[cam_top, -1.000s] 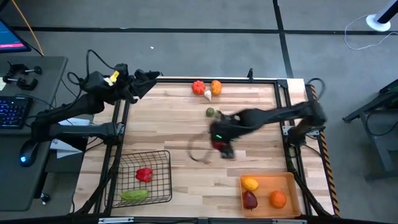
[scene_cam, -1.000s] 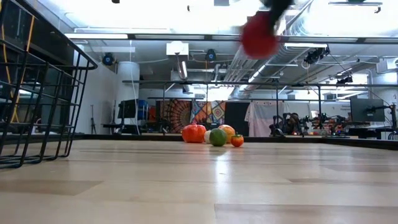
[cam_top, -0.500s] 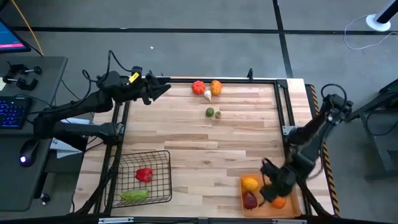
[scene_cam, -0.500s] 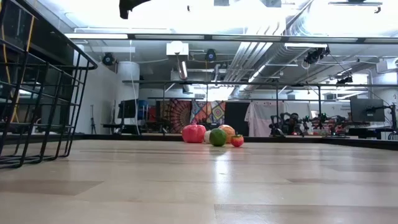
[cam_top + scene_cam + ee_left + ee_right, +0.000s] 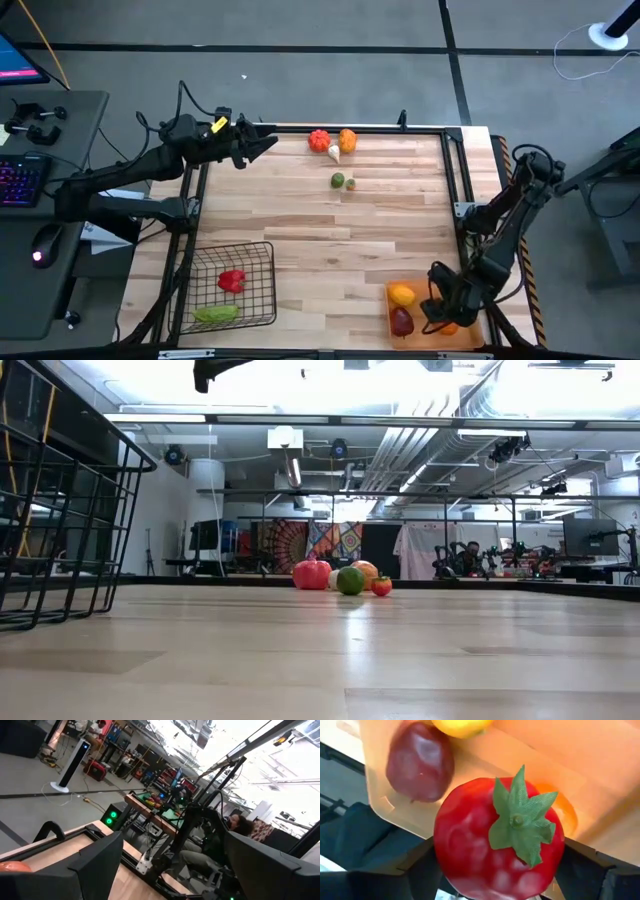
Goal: Sort produce into baskets
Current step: Put the red tomato into the orange bin, then put the brown potato into the black wire basket
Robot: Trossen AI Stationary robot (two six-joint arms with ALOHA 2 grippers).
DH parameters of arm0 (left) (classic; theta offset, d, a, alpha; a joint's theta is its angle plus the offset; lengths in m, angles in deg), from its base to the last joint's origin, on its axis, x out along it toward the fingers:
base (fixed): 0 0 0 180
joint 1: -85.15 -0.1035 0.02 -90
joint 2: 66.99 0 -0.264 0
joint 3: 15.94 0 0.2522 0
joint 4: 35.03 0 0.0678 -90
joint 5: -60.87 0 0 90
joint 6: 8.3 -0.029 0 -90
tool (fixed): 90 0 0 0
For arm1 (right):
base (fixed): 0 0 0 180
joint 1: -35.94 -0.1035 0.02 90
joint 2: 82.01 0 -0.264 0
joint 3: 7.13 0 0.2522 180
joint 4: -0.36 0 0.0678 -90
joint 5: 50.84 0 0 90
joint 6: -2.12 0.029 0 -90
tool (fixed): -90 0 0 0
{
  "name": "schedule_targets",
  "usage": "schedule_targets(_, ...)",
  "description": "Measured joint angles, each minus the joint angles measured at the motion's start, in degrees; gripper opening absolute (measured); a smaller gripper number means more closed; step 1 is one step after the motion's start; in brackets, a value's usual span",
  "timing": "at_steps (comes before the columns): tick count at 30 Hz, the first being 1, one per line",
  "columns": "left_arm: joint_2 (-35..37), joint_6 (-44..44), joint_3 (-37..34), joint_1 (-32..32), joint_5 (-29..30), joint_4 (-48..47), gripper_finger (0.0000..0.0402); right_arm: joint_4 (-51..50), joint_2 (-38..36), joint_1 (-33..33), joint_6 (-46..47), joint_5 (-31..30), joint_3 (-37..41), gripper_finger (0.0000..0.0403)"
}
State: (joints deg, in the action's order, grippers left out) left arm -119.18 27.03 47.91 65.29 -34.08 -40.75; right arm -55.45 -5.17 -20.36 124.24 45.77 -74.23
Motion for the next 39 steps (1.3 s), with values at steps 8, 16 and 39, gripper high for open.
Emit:
schedule_targets(8,0.0,0.0,0.0,0.0,0.0,0.0,0.0337,2.4,0.0,5.6,-6.3,0.5,0.0,0.0312)
schedule_targets(16,0.0,-0.9,0.0,0.0,0.0,0.0,0.0337,4.3,0.0,9.1,-12.9,6.9,-0.2,0.0312)
schedule_targets(39,-1.0,7.8,0.0,-2.7,-0.6,1.7,0.0337,4.1,-7.4,20.8,-21.1,-4.7,-0.2,0.0374)
